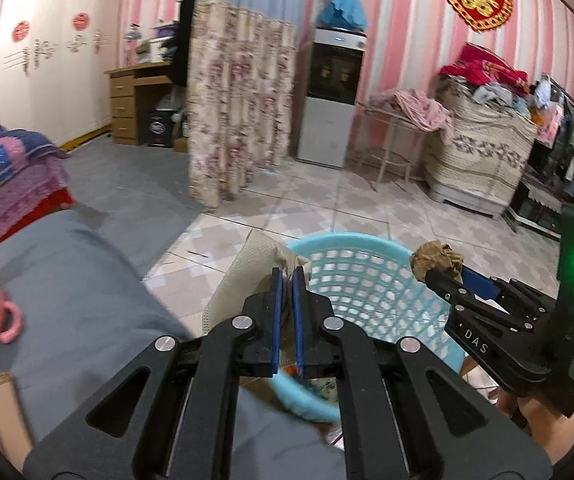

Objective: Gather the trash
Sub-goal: 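Carry the ball and cloth over the blue basket and open both grippers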

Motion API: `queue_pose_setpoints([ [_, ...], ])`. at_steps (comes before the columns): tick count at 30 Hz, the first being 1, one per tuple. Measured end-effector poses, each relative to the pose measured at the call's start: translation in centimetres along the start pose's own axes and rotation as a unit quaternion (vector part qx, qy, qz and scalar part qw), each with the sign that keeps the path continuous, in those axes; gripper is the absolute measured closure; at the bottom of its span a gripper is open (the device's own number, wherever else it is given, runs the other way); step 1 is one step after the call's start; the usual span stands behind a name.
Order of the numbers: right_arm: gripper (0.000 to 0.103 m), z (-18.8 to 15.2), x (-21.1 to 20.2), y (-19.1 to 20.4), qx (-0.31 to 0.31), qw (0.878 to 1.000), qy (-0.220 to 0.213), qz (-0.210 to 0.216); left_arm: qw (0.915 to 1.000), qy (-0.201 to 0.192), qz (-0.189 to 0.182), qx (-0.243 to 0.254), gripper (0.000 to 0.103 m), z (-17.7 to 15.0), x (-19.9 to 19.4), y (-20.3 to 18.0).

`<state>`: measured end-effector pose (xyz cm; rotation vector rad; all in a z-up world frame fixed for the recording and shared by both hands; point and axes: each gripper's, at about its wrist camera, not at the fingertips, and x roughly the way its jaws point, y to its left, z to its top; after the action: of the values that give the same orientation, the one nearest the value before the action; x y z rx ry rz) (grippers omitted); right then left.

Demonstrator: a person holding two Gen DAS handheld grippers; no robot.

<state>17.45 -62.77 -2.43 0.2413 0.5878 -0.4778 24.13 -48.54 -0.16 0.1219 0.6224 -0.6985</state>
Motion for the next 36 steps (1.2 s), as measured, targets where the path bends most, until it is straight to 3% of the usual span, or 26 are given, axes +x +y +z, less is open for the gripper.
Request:
queue_pose_setpoints([
  [7,0.074,0.4,1.1,-3.3,0.03,0.999,0.002,-0.017,0.9992,0.017,-0.032,0.014,0.099,0.1,4.9,-2.5],
  [12,0.081,0.4,1.8,-4.2,0.038,0.999,0.005,-0.008,0.9988,0.039,-0.024,0.018,0.096,-0.6,7.2,-2.3],
  [14,0.081,0.1,1.9,-4.0,0.033,0.999,0.007,-0.006,0.9985,0.049,-0.019,0.016,0.088,-0.9,7.7,-1.8],
  [16,0.081,0.0,2.1,-3.7,0.033,0.999,0.011,0.0,0.9987,0.048,0.003,0.018,0.065,-0.8,7.7,-1.2],
  [20,0.081,-0.1,1.7,-2.9,0.023,1.0,0.01,0.0,0.9993,0.037,0.008,-0.005,0.052,-0.2,6.6,0.9],
  [22,0.081,-0.1,1.6,-2.7,0.022,1.0,0.008,-0.001,0.9995,0.024,0.019,-0.011,0.037,0.1,5.7,1.8],
  [24,0.081,0.0,1.3,-2.3,0.021,1.0,0.007,-0.001,0.9995,0.02,0.016,-0.017,0.031,0.4,5.2,2.3],
  [31,0.081,-0.1,0.9,-1.7,0.018,1.0,0.004,0.002,0.9992,0.038,-0.003,-0.015,0.031,-0.1,5.6,1.6],
  [36,0.081,0.0,0.9,-2.1,0.028,1.0,0.006,-0.001,0.9996,0.028,0.002,-0.009,0.03,0.1,4.9,1.3],
])
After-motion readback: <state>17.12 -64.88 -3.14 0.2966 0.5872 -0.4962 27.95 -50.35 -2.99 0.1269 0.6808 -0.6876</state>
